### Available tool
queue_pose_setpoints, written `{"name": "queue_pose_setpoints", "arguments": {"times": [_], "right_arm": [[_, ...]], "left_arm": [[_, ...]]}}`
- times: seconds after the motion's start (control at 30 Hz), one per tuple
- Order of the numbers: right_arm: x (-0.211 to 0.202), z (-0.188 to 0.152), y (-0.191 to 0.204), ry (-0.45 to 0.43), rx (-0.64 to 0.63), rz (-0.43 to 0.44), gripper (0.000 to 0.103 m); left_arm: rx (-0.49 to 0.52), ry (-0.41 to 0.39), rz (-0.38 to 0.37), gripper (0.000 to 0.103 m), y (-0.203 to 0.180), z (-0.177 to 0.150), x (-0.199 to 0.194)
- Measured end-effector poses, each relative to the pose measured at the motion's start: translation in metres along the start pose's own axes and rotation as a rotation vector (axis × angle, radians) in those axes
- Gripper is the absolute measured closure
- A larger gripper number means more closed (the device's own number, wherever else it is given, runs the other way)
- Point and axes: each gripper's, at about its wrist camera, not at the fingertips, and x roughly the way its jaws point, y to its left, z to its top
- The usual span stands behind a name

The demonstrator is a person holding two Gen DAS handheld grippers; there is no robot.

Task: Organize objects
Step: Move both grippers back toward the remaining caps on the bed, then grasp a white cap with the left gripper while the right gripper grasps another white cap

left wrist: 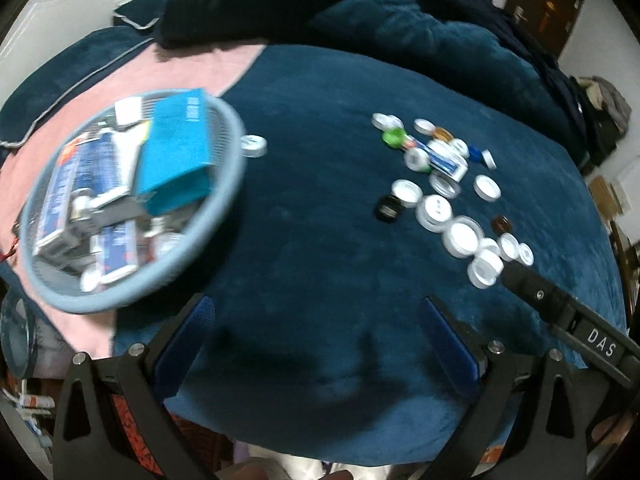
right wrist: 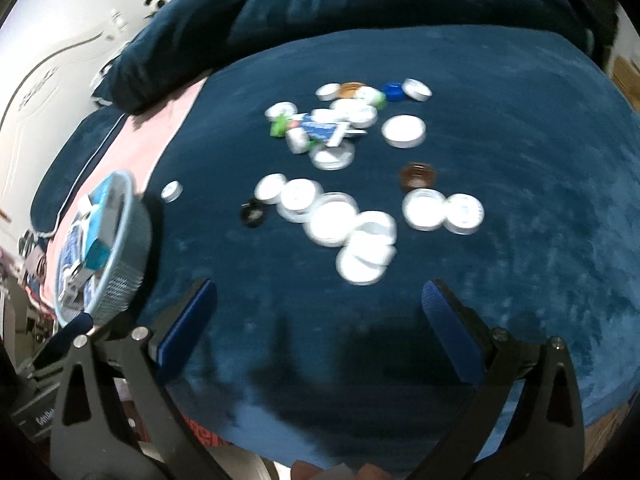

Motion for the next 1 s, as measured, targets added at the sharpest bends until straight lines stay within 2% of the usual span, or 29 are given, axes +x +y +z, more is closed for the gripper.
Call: {"name": "queue_pose_setpoints", "arguments": {"times": [0.33, 0.43, 0.53, 0.73, 0.83, 0.87, 0.93, 1.0], "right_arm": [[-0.002, 0.001, -0.078, -0.006, 0.140, -0.084, 0.000], [-0.003, 0.000, -0.102, -0.007, 0.196, -0.100, 0.000], [-0.002, -0.001, -0.119, -0.006, 0.234, -0.111, 0.000], [0.001, 0.000, -0.130, -0.009, 0.214, -0.138, 0.000], [0.005, 0.003, -0.127, -0.007, 0.170, -0.163, 0.000], [0.007, 0.004, -0.125, -0.004, 0.152, -0.171, 0.000], [0.012, 0.008, -0.120, 0.001, 0.109, -0.184, 0.000], [0.020, 0.013, -0.114, 0.006, 0.069, -0.187, 0.000]], "left_arm": [[0.151, 0.046, -0.077, 0.001, -0.083, -0.004, 0.045], [0.188, 0.046, -0.119, 0.001, -0.107, -0.007, 0.057], [0.215, 0.036, -0.119, 0.004, -0.124, -0.008, 0.068], [0.228, 0.066, -0.150, 0.022, -0.139, -0.008, 0.093], [0.242, 0.049, -0.137, 0.054, -0.141, -0.006, 0.100], [0.234, 0.047, -0.139, 0.060, -0.139, -0.005, 0.100], [0.212, 0.045, -0.147, 0.071, -0.131, -0.002, 0.098], [0.203, 0.044, -0.148, 0.071, -0.123, 0.000, 0.096]]}}
